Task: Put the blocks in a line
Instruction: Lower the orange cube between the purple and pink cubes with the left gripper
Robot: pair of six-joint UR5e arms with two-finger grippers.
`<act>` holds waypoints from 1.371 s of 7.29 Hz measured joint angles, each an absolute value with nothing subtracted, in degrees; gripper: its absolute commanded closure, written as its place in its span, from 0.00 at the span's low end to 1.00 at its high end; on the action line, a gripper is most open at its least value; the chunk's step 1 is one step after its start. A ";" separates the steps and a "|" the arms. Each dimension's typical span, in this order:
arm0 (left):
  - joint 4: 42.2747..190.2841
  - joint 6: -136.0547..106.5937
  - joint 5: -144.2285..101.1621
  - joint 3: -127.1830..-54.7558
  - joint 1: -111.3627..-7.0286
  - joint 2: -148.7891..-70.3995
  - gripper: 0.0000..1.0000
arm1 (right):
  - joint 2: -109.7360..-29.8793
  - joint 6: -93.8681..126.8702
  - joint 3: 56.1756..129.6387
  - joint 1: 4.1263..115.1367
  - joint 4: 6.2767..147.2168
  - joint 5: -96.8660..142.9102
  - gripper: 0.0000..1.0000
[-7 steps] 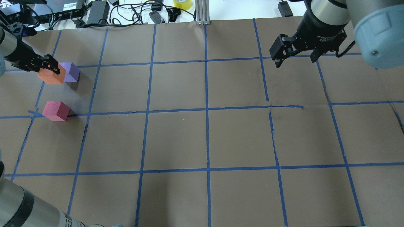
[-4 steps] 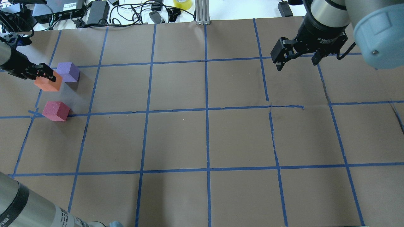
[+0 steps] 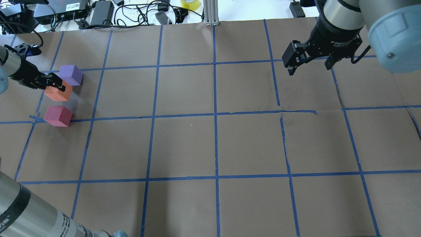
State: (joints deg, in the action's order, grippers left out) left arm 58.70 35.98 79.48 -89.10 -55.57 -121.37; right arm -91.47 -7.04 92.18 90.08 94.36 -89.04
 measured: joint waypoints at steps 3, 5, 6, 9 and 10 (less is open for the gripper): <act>58.09 36.41 79.51 -90.11 -55.44 -122.17 0.78 | -91.60 -7.03 92.20 89.92 92.99 -89.20 0.00; 56.17 37.07 79.73 -91.32 -55.39 -122.33 0.22 | -92.01 -7.03 92.20 89.98 92.76 -89.21 0.00; 55.73 37.12 79.85 -91.51 -55.38 -122.38 0.00 | -92.07 -7.03 92.20 89.99 92.73 -89.23 0.00; 55.88 36.56 80.03 -91.60 -55.48 -121.55 0.00 | -92.81 -7.05 92.11 90.03 91.89 -90.30 0.00; 58.39 36.21 81.02 -90.97 -56.03 -119.97 0.00 | -93.04 -7.11 92.12 90.06 91.83 -91.38 0.00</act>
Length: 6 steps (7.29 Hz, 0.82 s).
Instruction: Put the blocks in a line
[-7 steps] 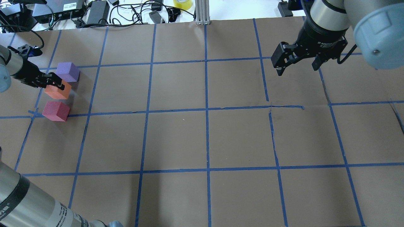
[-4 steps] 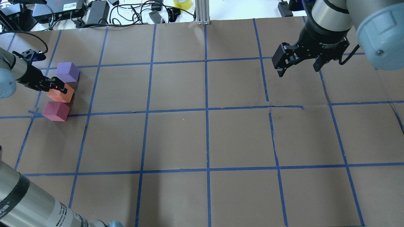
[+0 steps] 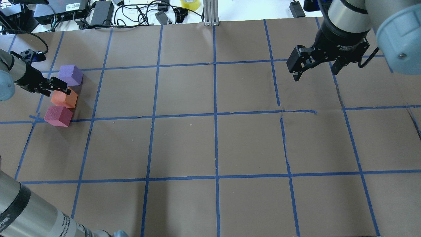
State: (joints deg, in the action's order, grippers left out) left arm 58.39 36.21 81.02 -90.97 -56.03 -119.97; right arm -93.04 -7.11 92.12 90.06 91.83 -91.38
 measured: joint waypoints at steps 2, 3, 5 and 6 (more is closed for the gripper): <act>73.95 34.55 83.37 -86.04 -59.32 -112.42 0.00 | -92.49 -7.08 92.18 90.07 92.08 -92.09 0.00; 82.51 31.67 83.84 -82.92 -61.94 -107.22 0.00 | -92.35 -7.05 92.19 90.05 92.19 -92.19 0.00; 92.28 19.26 84.85 -80.07 -70.70 -98.28 0.00 | -92.53 -7.09 92.16 90.03 91.82 -92.00 0.00; 93.74 12.20 85.36 -79.85 -76.85 -94.89 0.00 | -92.80 -7.11 92.09 90.06 91.73 -91.74 0.00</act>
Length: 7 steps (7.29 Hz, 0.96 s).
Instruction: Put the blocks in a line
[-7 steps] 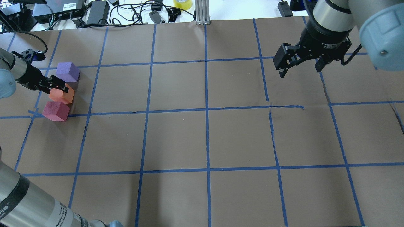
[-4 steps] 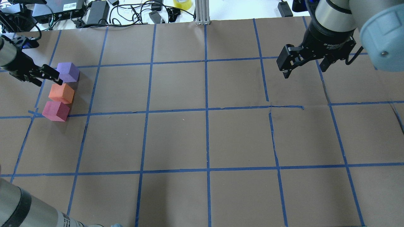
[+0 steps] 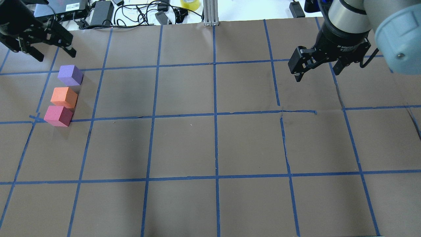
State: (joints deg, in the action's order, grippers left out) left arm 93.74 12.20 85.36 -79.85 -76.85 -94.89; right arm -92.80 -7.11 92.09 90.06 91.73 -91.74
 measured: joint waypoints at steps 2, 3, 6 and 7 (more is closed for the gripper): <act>94.22 4.66 87.05 -81.57 -88.47 -90.54 0.00 | -93.34 -7.12 91.98 90.07 91.58 -91.67 0.00; 93.43 1.72 88.50 -83.32 -91.58 -89.47 0.00 | -93.72 -7.12 91.95 90.04 91.53 -91.60 0.00; 87.94 -2.80 89.97 -85.42 -93.26 -88.18 0.00 | -94.45 -7.12 92.06 90.06 91.51 -91.52 0.00; 87.42 -4.58 90.13 -85.71 -93.30 -87.76 0.00 | -94.45 -7.12 92.09 90.05 91.53 -91.66 0.00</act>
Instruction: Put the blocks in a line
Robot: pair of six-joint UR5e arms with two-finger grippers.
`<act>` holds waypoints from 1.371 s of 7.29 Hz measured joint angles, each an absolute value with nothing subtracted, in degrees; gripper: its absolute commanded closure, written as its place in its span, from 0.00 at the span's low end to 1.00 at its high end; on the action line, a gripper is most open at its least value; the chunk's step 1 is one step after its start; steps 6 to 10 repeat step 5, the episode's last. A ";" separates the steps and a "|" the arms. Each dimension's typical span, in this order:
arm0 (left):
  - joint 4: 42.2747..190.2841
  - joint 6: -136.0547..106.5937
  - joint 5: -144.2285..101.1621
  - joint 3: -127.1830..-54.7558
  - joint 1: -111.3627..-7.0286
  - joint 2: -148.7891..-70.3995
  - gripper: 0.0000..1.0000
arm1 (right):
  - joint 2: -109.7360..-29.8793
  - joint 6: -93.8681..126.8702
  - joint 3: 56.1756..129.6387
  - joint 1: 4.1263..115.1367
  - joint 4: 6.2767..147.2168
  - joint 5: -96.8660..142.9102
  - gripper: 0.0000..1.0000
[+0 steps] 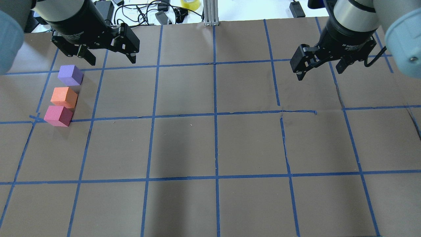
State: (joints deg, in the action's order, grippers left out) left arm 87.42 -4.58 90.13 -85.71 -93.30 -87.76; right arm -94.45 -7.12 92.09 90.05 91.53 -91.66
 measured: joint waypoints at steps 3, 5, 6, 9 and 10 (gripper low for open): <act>86.90 -5.70 90.16 -86.61 -93.21 -87.44 0.00 | -94.26 -7.12 92.18 90.07 91.59 -92.07 0.00; 86.77 -5.56 90.21 -86.64 -93.11 -87.24 0.00 | -94.09 -7.06 92.19 90.01 91.66 -92.18 0.00; 86.77 -5.56 90.21 -86.64 -93.11 -87.24 0.00 | -94.09 -7.06 92.19 90.01 91.66 -92.18 0.00; 86.77 -5.56 90.21 -86.64 -93.11 -87.24 0.00 | -94.09 -7.06 92.19 90.01 91.66 -92.18 0.00; 86.77 -5.56 90.21 -86.64 -93.11 -87.24 0.00 | -94.09 -7.06 92.19 90.01 91.66 -92.18 0.00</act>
